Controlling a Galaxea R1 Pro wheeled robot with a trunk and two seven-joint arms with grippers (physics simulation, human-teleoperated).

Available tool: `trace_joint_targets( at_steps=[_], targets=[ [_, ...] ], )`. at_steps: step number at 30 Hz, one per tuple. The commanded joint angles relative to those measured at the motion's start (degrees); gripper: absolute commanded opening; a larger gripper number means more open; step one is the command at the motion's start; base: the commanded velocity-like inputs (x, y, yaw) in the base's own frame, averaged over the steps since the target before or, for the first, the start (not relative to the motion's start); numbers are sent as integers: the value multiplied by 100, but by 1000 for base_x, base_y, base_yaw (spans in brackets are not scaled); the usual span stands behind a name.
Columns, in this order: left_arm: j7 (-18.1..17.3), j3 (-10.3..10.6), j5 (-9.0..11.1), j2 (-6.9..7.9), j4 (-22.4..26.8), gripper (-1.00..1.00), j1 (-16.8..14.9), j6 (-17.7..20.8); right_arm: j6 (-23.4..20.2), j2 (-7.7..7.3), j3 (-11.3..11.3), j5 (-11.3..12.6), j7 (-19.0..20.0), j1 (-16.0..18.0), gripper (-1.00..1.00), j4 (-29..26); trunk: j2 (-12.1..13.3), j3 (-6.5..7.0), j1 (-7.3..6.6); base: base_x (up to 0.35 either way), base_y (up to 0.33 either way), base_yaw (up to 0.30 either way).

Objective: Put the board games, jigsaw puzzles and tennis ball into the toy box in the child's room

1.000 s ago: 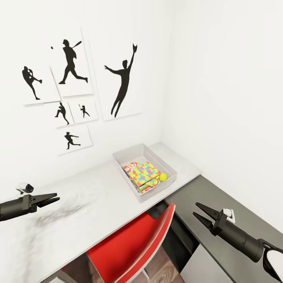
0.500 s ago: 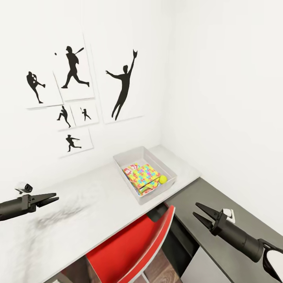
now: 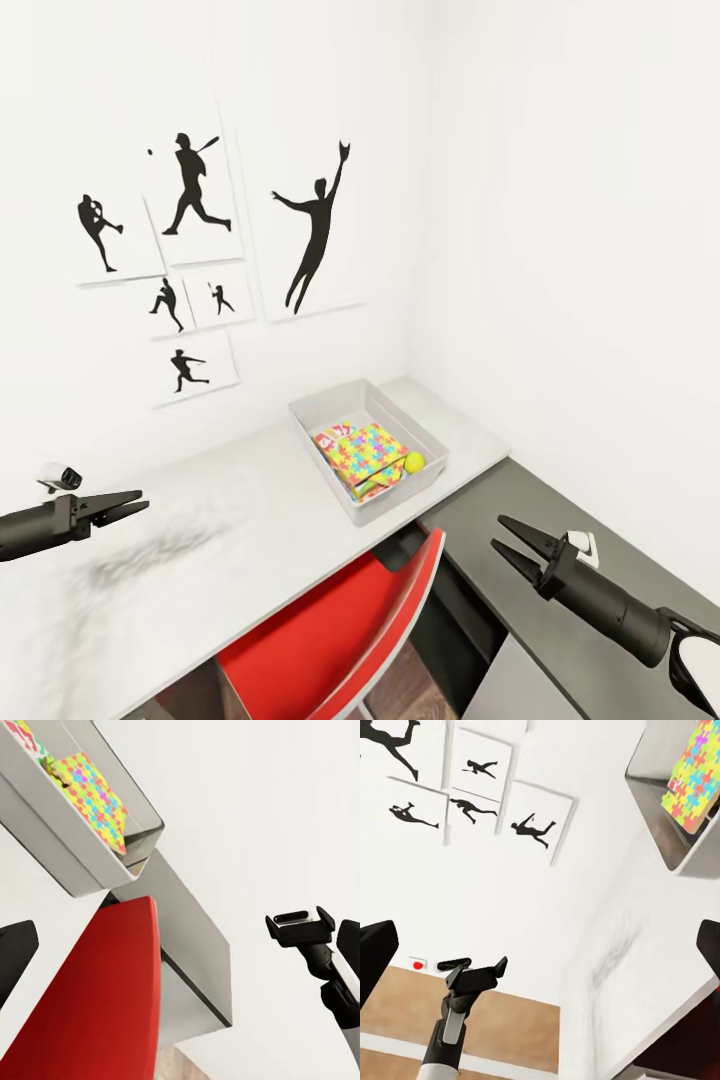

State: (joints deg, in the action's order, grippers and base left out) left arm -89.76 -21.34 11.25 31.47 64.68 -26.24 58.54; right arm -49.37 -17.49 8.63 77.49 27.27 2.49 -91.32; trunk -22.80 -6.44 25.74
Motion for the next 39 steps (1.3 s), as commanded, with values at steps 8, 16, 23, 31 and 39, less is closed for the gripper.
trace_joint_targets(
  at_steps=[8, 16, 23, 31, 39],
  targets=[
    [-24, -91, -8, 7, 1, 100, -3, 61, -29, 0, 5, -6, 16, 5, 100, 0, -12, 64, 4, 0, 0, 0],
    [-24, -155, -8, 8, 1, 100, 1, 61, -29, 0, 6, -6, 16, 5, 100, 0, -12, 140, 4, 0, 0, 0],
    [-24, -182, -9, 8, 1, 100, 4, 61, -28, 0, 7, -9, 16, 5, 100, 0, -12, 207, 4, 0, 0, 0],
    [-24, -192, -9, 8, 1, 100, 4, 61, -25, 0, 7, -13, 16, 5, 100, 0, -12, 284, 4, 0, 0, 0],
    [-24, -187, -6, 8, 1, 100, 4, 61, -24, 0, 7, -16, 16, 5, 100, 0, -12, 360, 4, 0, 0, 0]
  ],
)
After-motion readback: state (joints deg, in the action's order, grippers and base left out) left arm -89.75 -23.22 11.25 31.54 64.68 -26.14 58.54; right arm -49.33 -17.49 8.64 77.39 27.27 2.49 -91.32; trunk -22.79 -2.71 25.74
